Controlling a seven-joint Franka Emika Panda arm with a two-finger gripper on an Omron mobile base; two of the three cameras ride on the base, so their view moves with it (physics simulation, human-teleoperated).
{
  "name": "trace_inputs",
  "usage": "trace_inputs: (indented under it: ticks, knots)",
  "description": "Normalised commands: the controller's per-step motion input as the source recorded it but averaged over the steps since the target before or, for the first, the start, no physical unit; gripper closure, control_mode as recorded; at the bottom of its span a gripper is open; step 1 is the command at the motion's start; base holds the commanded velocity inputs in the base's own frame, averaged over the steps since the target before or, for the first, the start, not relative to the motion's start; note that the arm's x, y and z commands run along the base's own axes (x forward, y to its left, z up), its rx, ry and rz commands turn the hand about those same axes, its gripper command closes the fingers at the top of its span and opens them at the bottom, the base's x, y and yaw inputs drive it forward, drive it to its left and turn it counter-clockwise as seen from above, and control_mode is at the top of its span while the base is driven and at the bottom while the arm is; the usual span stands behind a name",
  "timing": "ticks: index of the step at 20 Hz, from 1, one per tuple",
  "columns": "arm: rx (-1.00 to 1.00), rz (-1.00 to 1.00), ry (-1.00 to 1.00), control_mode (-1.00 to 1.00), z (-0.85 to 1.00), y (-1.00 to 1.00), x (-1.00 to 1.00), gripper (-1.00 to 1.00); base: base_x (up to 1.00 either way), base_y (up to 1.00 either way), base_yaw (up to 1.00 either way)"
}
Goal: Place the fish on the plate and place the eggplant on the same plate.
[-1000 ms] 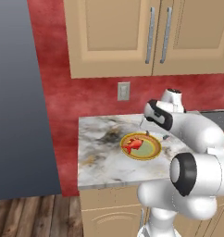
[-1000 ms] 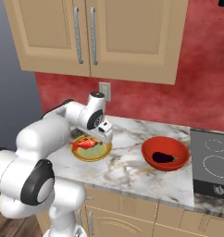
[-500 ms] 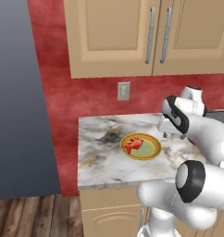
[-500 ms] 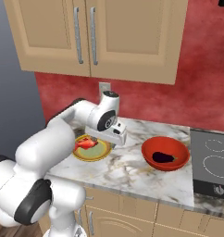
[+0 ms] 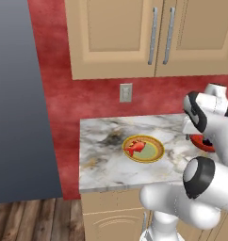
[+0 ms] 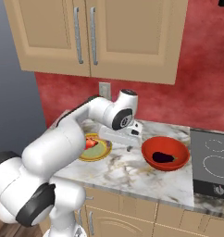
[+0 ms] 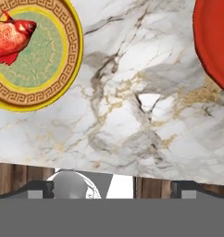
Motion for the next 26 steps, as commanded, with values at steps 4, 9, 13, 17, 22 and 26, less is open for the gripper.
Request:
trace_inputs:
  ticks: [4,9,13,17,22,26]
  knots:
    - [0.08,-0.06,0.14,-1.00,0.24,-0.58,-0.17,-1.00,0.00,0.00,0.00]
    - [0.09,-0.19,0.10,-1.00,0.12,-0.60,-0.10,-1.00,0.00,0.00,0.00]
    - [0.02,-0.14,-0.04,-1.00,0.00,-0.65,-0.19,-1.00,0.00,0.00,0.00]
    - [0.00,-0.15,-0.01,-1.00,-0.06,-0.53,-0.12,-1.00,0.00,0.00,0.00]
    - [-0.01,-0.24,-0.02,-1.00,-0.26,-0.25,-0.02,-1.00,0.00,0.00,0.00]
    - [0.00,-0.33,-0.02,-1.00,-0.29,-0.22,0.01,-1.00,0.00,0.00,0.00]
